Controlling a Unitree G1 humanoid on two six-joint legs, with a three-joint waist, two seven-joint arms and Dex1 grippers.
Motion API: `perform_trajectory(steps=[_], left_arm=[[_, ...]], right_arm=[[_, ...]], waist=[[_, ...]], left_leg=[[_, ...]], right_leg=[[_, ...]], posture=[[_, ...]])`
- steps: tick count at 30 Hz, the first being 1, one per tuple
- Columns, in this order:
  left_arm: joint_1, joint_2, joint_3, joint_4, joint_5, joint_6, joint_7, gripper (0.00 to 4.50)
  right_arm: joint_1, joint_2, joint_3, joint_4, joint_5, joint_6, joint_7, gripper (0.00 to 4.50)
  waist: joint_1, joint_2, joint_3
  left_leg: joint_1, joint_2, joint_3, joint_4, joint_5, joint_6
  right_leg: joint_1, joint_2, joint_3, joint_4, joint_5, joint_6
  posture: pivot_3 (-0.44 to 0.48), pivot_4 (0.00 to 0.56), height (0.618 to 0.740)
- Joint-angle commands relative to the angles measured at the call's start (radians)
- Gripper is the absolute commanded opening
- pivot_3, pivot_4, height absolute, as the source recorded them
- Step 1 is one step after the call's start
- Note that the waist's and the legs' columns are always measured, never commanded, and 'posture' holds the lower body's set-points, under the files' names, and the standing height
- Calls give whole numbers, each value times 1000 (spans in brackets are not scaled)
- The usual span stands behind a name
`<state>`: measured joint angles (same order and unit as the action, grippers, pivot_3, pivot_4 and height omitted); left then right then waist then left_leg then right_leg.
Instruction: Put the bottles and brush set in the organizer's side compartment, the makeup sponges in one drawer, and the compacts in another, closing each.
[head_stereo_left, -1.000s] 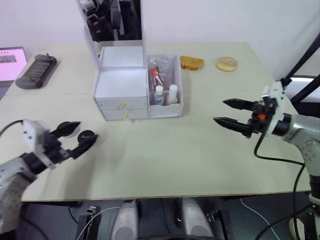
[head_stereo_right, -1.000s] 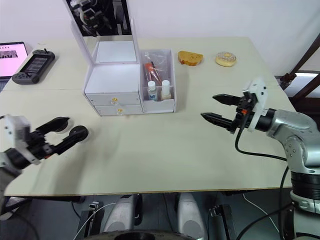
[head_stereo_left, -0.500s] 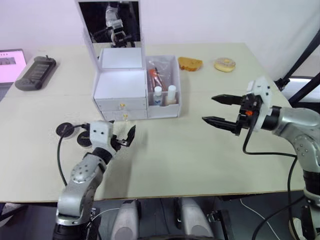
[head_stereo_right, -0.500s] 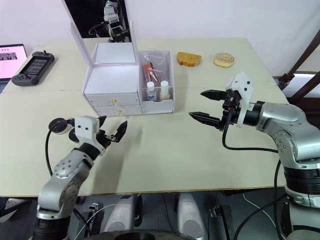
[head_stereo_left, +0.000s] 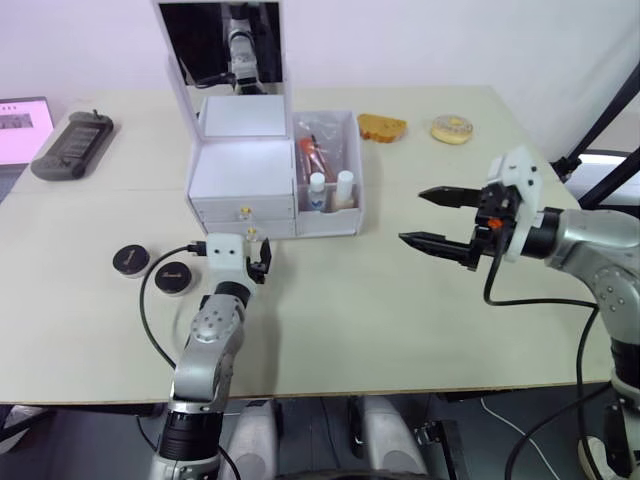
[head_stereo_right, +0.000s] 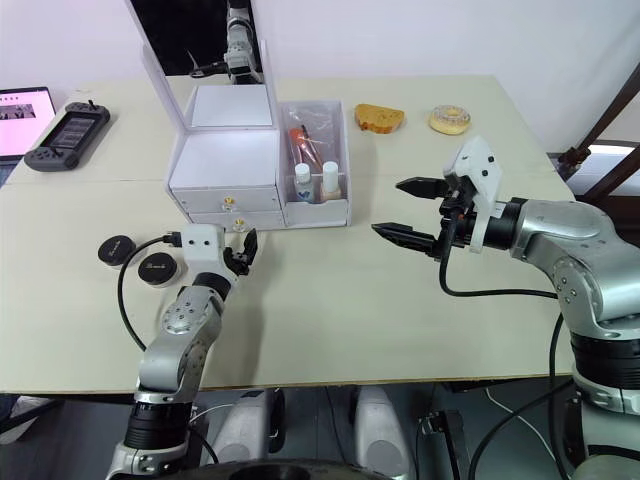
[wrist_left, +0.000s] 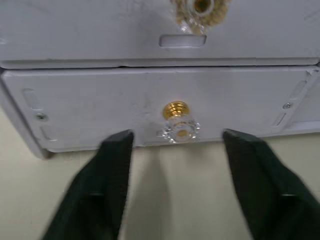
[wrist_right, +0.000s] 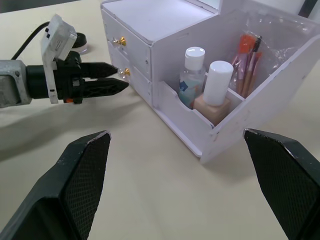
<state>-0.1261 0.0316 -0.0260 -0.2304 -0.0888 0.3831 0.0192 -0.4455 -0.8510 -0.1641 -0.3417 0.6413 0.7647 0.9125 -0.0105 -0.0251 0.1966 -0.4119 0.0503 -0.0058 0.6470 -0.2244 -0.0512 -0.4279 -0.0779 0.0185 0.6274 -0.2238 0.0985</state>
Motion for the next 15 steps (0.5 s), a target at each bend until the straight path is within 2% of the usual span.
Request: perform_trajectory(steps=[1, 15], left_arm=[[-42, -14, -18, 13, 29, -54, 7, 1032], [-73, -21, -14, 39, 73, -82, 14, 1032]], right_arm=[[-7, -15, -29, -40, 17, 4, -11, 4500], [8, -31, -22, -45, 20, 5, -2, 4500]], waist=[[0, 0, 0], [3, 0, 0]], left_leg=[[0, 0, 0, 0, 0, 0], [-1, 0, -1, 1, 0, 0]], right_leg=[[0, 0, 0, 0, 0, 0], [1, 0, 0, -2, 0, 1]], posture=[[0, 150, 740], [0, 150, 740]])
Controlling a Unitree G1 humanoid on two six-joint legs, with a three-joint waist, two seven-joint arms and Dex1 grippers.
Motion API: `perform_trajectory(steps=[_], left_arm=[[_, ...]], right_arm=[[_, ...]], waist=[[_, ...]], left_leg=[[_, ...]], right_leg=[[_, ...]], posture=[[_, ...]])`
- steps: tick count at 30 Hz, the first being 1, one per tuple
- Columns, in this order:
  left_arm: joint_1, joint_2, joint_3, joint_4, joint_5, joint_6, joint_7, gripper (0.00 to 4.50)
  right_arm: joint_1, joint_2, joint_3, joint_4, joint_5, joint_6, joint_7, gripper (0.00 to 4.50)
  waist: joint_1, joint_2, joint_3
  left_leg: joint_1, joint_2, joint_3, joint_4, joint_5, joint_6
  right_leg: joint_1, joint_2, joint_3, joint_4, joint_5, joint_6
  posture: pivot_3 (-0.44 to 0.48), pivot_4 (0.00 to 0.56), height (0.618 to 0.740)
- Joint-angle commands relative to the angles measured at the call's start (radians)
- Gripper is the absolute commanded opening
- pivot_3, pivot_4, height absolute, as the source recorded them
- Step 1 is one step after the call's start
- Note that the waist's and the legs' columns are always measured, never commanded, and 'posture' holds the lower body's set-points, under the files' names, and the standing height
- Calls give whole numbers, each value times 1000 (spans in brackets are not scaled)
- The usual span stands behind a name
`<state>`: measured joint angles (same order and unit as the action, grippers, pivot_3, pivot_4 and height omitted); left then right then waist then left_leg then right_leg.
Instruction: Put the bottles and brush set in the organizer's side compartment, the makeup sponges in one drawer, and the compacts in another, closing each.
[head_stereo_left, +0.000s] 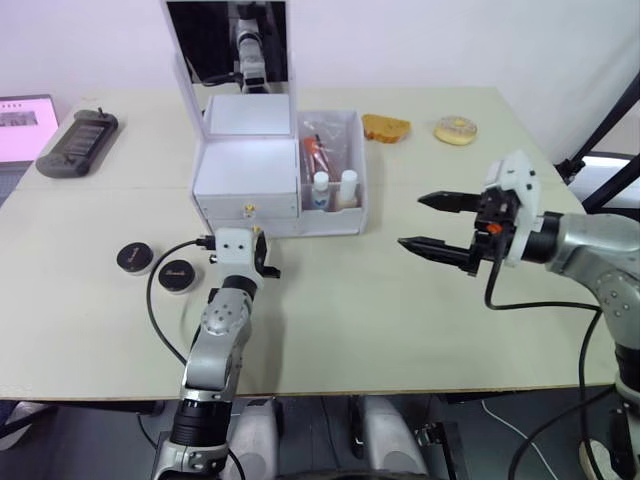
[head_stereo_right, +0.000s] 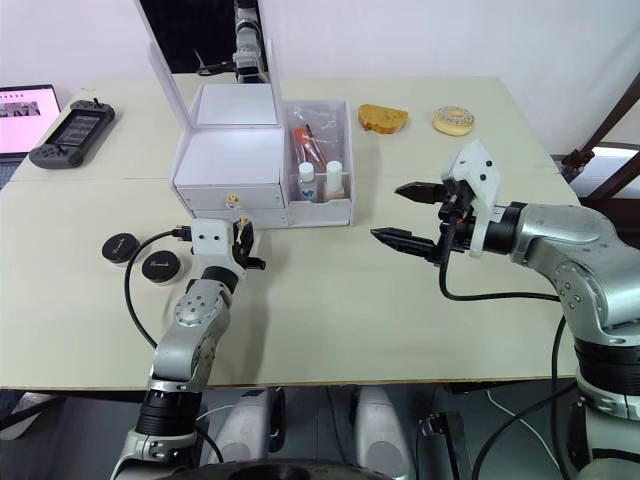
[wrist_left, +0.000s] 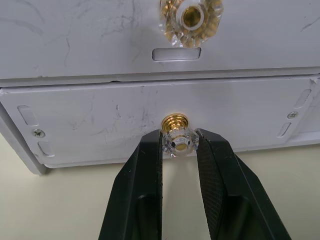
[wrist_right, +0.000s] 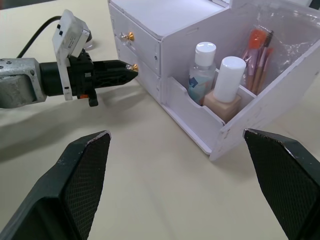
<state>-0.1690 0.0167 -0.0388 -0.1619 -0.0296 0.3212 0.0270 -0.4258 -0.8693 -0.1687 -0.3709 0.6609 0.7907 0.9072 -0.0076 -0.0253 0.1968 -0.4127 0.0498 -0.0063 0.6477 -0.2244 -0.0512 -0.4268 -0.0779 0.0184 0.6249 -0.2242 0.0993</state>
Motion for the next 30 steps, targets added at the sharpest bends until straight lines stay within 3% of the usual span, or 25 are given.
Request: perform_trajectory(steps=[1, 3, 6, 16, 30], left_arm=[[-31, -6, 0, -27, 12, -20, 6, 1032], [-31, -6, 1, -26, 11, -23, 5, 1032], [-22, -9, -9, -36, 14, -27, 3, 343], [130, 74, -71, -246, 45, 60, -76, 340], [406, 193, -101, -604, -31, 276, -199, 339]], right_arm=[[-15, -12, -15, -12, -1, -22, 4, 4500], [-20, -11, -11, -8, -2, -25, 4, 4500], [-22, -12, -3, 1, -14, -37, 12, 4500], [-40, 6, 47, 28, -25, -56, 39, 4500], [-94, 75, 130, 93, -60, -104, 72, 4500]], waist=[[0, 0, 0], [0, 0, 0], [0, 0, 0], [-3, 0, 0], [-1, 1, 0]], left_leg=[[0, 0, 0, 0, 0, 0], [0, 0, 0, 0, 0, 0], [0, 0, 0, 0, 0, 0], [-6, 0, 0, -2, -3, 5], [-8, 0, -1, -1, -4, 6]], right_leg=[[0, 0, 0, 0, 0, 0], [0, 0, 0, 0, 0, 0], [0, 0, 0, -1, 0, 0], [-1, 0, 0, -9, 2, -4], [-3, 0, -1, -10, 2, -3]], posture=[[0, 150, 740], [0, 150, 740], [0, 150, 740], [0, 150, 740], [0, 150, 740]])
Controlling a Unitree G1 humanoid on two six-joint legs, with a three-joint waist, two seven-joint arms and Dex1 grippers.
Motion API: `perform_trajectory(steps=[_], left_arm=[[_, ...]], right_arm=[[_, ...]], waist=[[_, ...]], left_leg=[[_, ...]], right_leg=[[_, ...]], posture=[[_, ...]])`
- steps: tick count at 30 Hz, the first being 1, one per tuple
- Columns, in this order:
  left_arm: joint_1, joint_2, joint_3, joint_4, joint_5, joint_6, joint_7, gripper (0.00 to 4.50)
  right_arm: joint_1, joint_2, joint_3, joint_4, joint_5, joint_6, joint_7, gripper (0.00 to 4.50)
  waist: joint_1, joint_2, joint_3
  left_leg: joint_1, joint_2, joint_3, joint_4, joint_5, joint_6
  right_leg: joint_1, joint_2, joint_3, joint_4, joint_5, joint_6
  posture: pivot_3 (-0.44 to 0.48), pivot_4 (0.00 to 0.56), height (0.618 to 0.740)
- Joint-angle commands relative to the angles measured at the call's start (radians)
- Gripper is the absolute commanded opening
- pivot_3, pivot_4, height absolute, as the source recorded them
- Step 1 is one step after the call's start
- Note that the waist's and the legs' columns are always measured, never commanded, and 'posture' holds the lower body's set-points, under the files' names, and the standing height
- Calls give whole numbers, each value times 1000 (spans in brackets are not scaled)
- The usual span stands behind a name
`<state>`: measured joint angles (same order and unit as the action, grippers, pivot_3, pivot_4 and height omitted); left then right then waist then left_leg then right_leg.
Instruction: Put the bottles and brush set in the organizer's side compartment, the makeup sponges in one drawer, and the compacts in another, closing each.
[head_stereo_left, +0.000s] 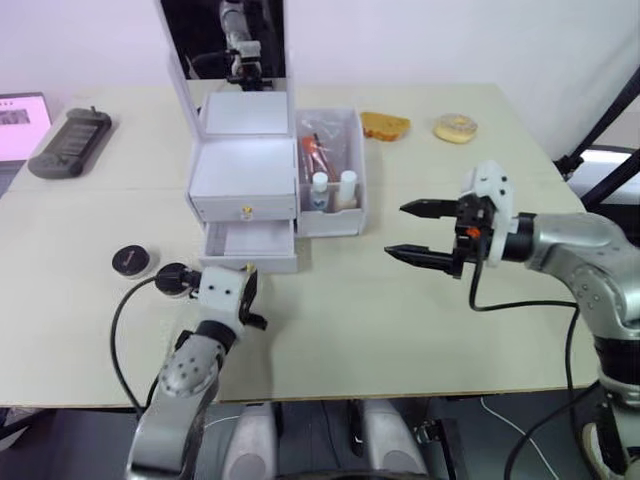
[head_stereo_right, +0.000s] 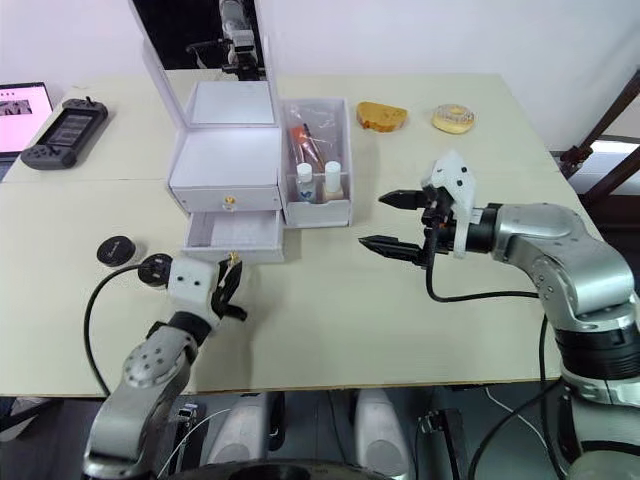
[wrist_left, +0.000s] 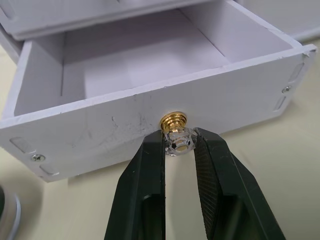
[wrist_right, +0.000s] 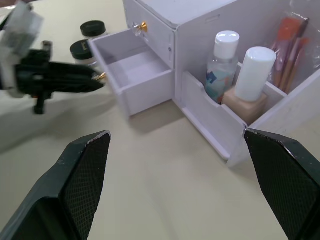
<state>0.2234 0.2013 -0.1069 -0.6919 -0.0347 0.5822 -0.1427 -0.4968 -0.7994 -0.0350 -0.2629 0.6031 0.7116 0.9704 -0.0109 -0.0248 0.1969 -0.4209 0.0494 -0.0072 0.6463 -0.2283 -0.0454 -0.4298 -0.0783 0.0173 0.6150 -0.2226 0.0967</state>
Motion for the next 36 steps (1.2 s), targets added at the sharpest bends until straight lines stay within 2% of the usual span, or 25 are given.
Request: perform_trajectory(steps=[1, 9, 11, 13, 17, 18, 23, 25, 27, 30, 32, 36], left_arm=[[20, 7, -31, -81, -28, 22, -29, 339], [7, 10, -18, -85, -61, 76, -44, 339], [3, -2, 0, -89, -115, 98, -68, 1346], [5, 7, 16, -97, -132, 107, -79, 2171], [61, 80, 156, -165, -287, 102, -212, 4216], [77, 87, 192, -181, -333, 103, -234, 4365], [197, 167, 372, -223, -529, 62, -386, 4365], [219, 194, 536, -181, -683, 53, -428, 4365], [203, 260, 706, -55, -747, 35, -470, 4365], [167, 407, 875, 174, -742, -9, -578, 4365], [159, 458, 915, 276, -726, -46, -626, 4365], [135, 570, 969, 586, -628, -167, -726, 4365]], right_arm=[[-21, 7, -3, -17, -1, -25, 10, 4500], [-15, 4, -3, -14, -5, -31, 14, 4500], [-16, 3, -6, -12, -7, -31, 14, 4500], [-16, 2, -7, -9, -9, -34, 16, 4500], [-13, -19, -27, 20, -9, -44, 40, 4500], [-13, -25, -29, 28, -9, -46, 49, 4500], [-9, -49, -47, 69, -15, -71, 84, 4500], [-8, -59, -70, 106, -11, -78, 98, 4500], [3, -58, -111, 153, 6, -83, 108, 4500], [38, -66, -185, 256, -8, -149, 121, 4500], [66, -74, -212, 291, -27, -193, 129, 4500], [135, -96, -265, 395, -84, -308, 133, 4500]], waist=[[4, 0, 0], [2, 0, 0], [2, 0, 0], [0, 0, 0], [-5, 0, 0], [-5, 0, 0], [-4, 1, 0], [-5, 1, 0], [-2, 1, 0], [-2, 1, 0], [-6, 1, 0], [-8, 1, 0]], left_leg=[[0, 0, 0, 0, 0, 0], [-2, -1, 0, 1, 0, 0], [-2, -1, 0, 1, 0, 0], [-2, -1, 0, 1, 0, 0], [-2, -1, 0, 0, 0, 0], [-2, -1, 0, 0, 0, 0], [-2, 0, 0, 0, 0, 0], [-2, 0, 0, 1, 0, 0], [-2, 0, 0, 1, 0, 0], [0, 0, -2, 1, 0, 0], [0, 0, -1, 1, 0, 0], [-1, -1, 4, 0, 0, 0]], right_leg=[[0, 0, 0, 0, 0, 0], [0, -1, 0, -1, 0, 0], [0, -1, 0, -1, 0, 0], [0, -1, 0, -1, 0, 0], [-1, -1, 0, -1, 0, 0], [-1, 0, 0, 0, 0, 0], [-2, 0, 0, 0, 0, 0], [-2, -1, 0, 0, 0, 0], [-2, -1, 0, 0, 0, 0], [-1, 0, -1, 1, -1, 2], [-1, -1, -1, 0, -1, 2], [-1, -4, 1, -3, 1, -2]], posture=[[0, 150, 740], [0, 150, 740], [0, 150, 740], [0, 150, 740], [0, 150, 740], [0, 150, 740], [0, 150, 740], [0, 150, 740], [0, 150, 740], [0, 150, 740], [0, 150, 740], [0, 150, 740]])
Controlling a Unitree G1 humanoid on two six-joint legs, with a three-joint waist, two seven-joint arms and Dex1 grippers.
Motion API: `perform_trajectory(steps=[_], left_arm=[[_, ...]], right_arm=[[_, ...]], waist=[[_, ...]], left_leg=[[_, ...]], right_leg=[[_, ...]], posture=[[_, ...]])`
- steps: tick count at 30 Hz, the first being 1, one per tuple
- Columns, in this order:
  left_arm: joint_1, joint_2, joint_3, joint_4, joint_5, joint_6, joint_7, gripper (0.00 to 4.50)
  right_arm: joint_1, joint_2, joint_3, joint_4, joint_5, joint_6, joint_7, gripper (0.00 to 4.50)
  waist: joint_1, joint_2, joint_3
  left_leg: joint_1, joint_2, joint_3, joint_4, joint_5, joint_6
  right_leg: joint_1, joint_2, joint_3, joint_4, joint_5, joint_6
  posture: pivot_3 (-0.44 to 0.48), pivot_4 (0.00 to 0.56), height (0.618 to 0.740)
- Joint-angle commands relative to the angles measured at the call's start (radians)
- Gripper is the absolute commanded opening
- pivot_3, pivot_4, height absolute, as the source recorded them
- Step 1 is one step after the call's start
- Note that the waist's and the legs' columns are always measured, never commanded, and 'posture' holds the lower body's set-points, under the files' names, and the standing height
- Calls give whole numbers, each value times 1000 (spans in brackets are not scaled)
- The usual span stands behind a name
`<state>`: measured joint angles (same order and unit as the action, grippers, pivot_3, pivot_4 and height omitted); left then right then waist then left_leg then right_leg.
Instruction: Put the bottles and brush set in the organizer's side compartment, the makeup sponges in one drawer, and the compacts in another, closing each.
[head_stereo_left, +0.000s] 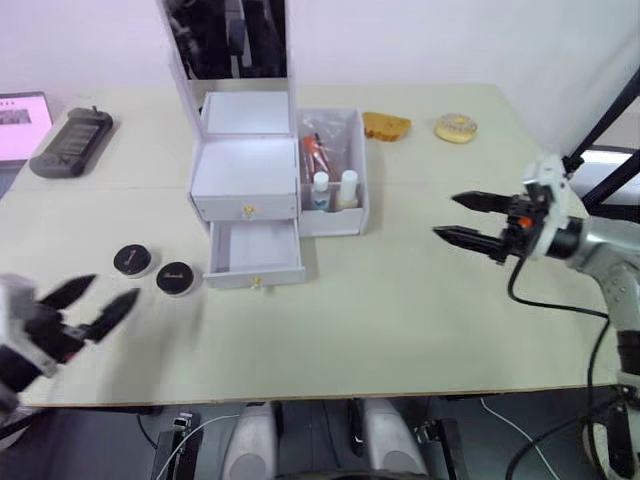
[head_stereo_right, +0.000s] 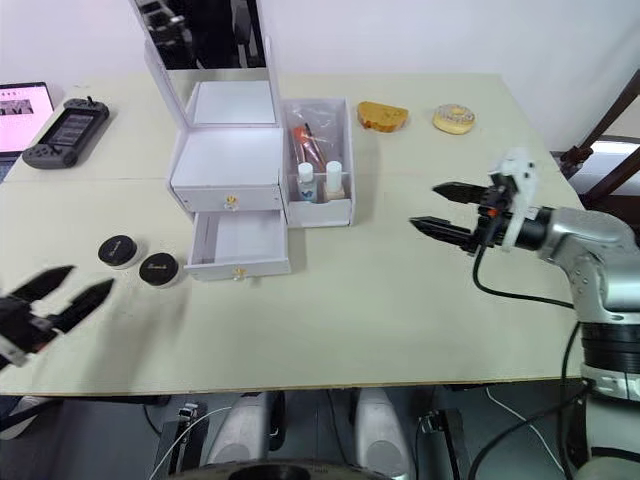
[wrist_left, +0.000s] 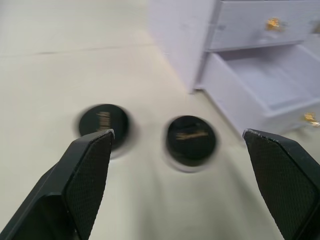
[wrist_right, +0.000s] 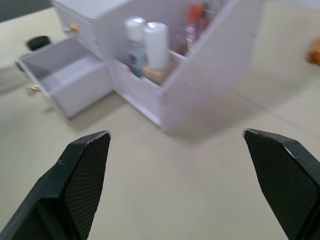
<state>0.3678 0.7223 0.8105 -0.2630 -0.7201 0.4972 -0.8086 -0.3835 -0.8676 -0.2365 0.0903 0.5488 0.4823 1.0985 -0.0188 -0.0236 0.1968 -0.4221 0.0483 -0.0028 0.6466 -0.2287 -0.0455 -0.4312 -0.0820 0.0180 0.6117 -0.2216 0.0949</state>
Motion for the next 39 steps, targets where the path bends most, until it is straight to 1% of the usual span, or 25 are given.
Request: perform_trajectory(steps=[1, 3, 5, 9, 16, 20, 22, 25, 27, 29, 31, 32, 34, 37, 39], left_arm=[[-24, 67, 53, 221, 72, -94, -60, 4365], [-49, 106, 64, 355, 105, -145, -77, 4365], [-66, 132, 74, 441, 123, -188, -101, 4365], [-85, 159, 77, 535, 144, -241, -129, 4365], [-138, 168, 48, 549, 147, -248, -137, 4365], [-149, 165, 45, 532, 154, -245, -134, 4365], [-147, 158, 52, 495, 147, -227, -114, 4365], [-101, 136, 43, 399, 172, -254, -111, 4365], [-59, 98, 37, 288, 146, -220, -100, 4365], [-31, 52, 47, 168, 59, -111, -61, 4365], [-3, 3, 49, 74, 39, -78, -14, 4365], [19, -22, 43, 31, 55, -88, 2, 4365], [88, -105, 28, -66, 82, -115, 39, 4365], [169, -195, -2, -167, 114, -145, 71, 4365], [208, -237, -23, -210, 135, -165, 88, 4365]], right_arm=[[34, -27, -74, 59, -38, -97, -2, 4500], [62, -29, -105, 111, -57, -141, -17, 4500], [87, -38, -126, 168, -89, -201, -25, 4500], [102, -43, -165, 219, -94, -236, -38, 4500], [96, -30, -157, 213, -92, -248, -38, 4500], [87, -19, -142, 173, -61, -204, -24, 4500], [68, -8, -133, 101, 19, -64, -25, 4500], [47, 1, -76, -40, 70, 52, -31, 4500], [-8, 6, -18, -109, 98, 154, -50, 4500], [-60, -9, 57, -191, 123, 216, -2, 4500], [-107, -29, 132, -262, 123, 254, 41, 4500], [-138, -31, 160, -282, 120, 265, 51, 4500], [-242, -5, 216, -313, 112, 246, 81, 4500], [-376, 36, 283, -302, 77, 217, 96, 4500], [-442, 54, 324, -289, 35, 189, 98, 4500]], waist=[[0, 0, 0], [-1, 0, 0], [-1, 0, 0], [-1, 0, 0], [-1, 1, 0], [-1, 1, 0], [-2, 1, 0], [-4, 1, 0], [-5, 2, -1], [-3, 2, -1], [-1, 2, -1], [0, 2, -1], [0, 2, -1], [-3, 1, -1], [0, 1, -1]], left_leg=[[0, 0, 0, -1, 0, 0], [-1, 0, 0, -2, 0, 0], [-1, 1, 0, -3, 0, 0], [-1, 2, 0, -3, 0, 0], [0, 3, 1, -2, 0, 0], [0, 3, 2, -3, 0, 0], [0, 3, 2, -3, 0, 0], [0, 3, 2, -3, 0, 0], [1, 4, 2, -3, 0, 0], [2, 4, 3, -3, 0, 0], [2, 4, 2, -2, 0, 0], [1, 4, 2, -2, 0, 0], [0, 4, 2, -2, 0, 0], [-1, 3, 4, -1, 0, 0], [-2, 4, 3, -1, 0, 0]], right_leg=[[-1, 0, 0, 0, 0, 0], [-2, 0, 0, 1, 0, 0], [-4, 1, 0, 2, 0, 0], [-4, 2, 0, 3, 0, 0], [-4, 1, -1, 4, 1, -1], [-4, 1, 0, 4, 1, -1], [-4, 1, -1, 4, 1, -1], [-5, 2, 0, 6, 1, -1], [-5, 2, 0, 7, 1, -1], [-5, 1, 0, 7, 1, -1], [-5, 1, 0, 7, 1, -1], [-5, 1, 0, 7, 1, -1], [-5, 1, 0, 6, 1, -1], [-7, 1, 1, 6, 1, -1], [-7, 2, 1, 6, 1, -1]], posture=[[0, 150, 740], [0, 150, 740], [0, 150, 740], [0, 150, 740], [0, 150, 740], [0, 150, 740], [0, 150, 740], [0, 150, 740], [0, 150, 740], [0, 150, 740], [0, 150, 740], [0, 150, 740], [0, 150, 740], [0, 150, 740], [0, 150, 740]])
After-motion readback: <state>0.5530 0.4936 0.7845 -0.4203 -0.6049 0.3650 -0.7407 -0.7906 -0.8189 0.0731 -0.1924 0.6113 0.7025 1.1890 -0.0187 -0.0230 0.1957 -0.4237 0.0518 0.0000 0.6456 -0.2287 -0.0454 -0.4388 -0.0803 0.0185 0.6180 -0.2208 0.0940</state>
